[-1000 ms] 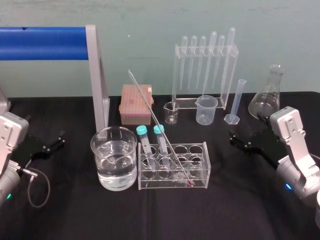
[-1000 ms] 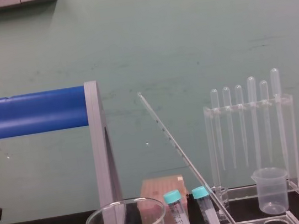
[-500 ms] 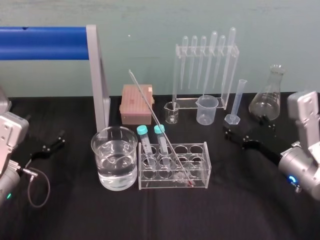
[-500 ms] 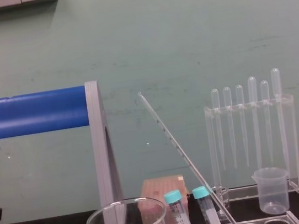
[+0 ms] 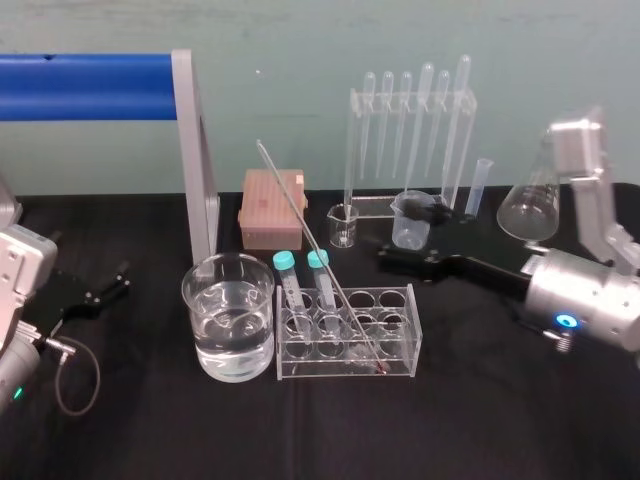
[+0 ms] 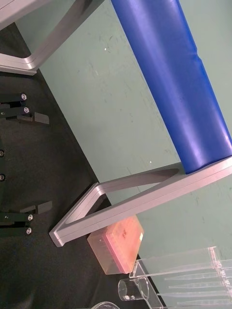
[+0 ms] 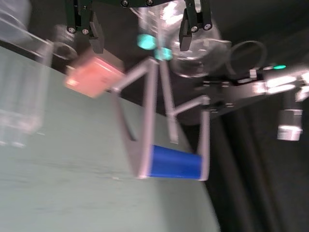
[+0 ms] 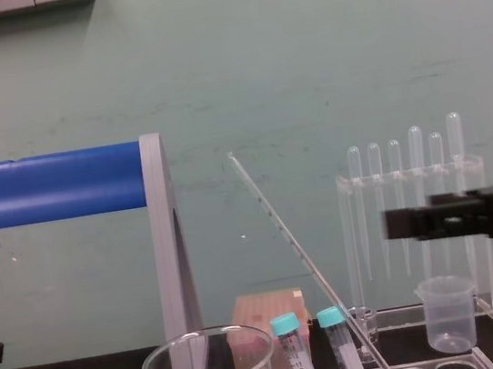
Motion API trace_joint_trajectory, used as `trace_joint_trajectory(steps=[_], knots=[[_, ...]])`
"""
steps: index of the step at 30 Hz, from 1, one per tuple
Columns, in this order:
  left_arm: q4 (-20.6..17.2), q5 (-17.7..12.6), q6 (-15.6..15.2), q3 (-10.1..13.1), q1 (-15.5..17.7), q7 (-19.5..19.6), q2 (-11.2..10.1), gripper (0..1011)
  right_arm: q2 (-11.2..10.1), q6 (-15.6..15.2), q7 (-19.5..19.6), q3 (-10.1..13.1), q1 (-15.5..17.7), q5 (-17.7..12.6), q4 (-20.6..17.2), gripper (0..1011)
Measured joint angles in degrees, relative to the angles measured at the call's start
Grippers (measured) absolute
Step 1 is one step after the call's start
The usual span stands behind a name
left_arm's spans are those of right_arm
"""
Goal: Hold the thermometer with one hand and immerse one end into the beaker, then reinsert it into the test tube rack.
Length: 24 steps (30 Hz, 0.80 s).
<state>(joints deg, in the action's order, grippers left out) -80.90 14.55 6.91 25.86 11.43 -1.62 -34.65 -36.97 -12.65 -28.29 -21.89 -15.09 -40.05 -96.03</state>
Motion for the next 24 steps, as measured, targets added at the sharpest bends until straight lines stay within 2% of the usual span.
trace_joint_trajectory(steps=[4, 5, 10, 11, 12, 14, 15, 19, 24], knots=[[0.00, 0.00, 0.00, 0.00, 0.00, 0.00, 0.00, 1008, 1.44, -0.72, -1.65, -3.35, -3.89, 1.05, 1.38, 1003], [0.00, 0.00, 0.00, 0.00, 0.00, 0.00, 0.00, 1008, 2.37, -0.88, -1.93, -4.84, -5.62, 1.79, 2.43, 1003], [0.00, 0.00, 0.00, 0.00, 0.00, 0.00, 0.00, 1008, 5.47, -1.02, -1.91, -8.40, -9.85, 4.45, 5.72, 1003], [0.00, 0.00, 0.00, 0.00, 0.00, 0.00, 0.00, 1008, 6.63, -0.96, -1.70, -9.46, -11.08, 5.43, 6.88, 1003], [0.00, 0.00, 0.00, 0.00, 0.00, 0.00, 0.00, 1008, 6.63, -0.96, -1.70, -9.46, -11.08, 5.43, 6.88, 1003], [0.00, 0.00, 0.00, 0.00, 0.00, 0.00, 0.00, 1008, 8.57, -0.81, -1.07, -10.83, -12.97, 6.97, 8.87, 1003], [0.00, 0.00, 0.00, 0.00, 0.00, 0.00, 0.00, 1008, 8.57, -0.81, -1.07, -10.83, -12.97, 6.97, 8.87, 1003], [0.00, 0.00, 0.00, 0.00, 0.00, 0.00, 0.00, 1008, 11.38, -0.49, 0.34, -12.24, -15.01, 9.40, 11.48, 1003], [0.00, 0.00, 0.00, 0.00, 0.00, 0.00, 0.00, 1008, 13.19, -0.35, 1.47, -12.70, -16.00, 11.46, 13.21, 1003]])
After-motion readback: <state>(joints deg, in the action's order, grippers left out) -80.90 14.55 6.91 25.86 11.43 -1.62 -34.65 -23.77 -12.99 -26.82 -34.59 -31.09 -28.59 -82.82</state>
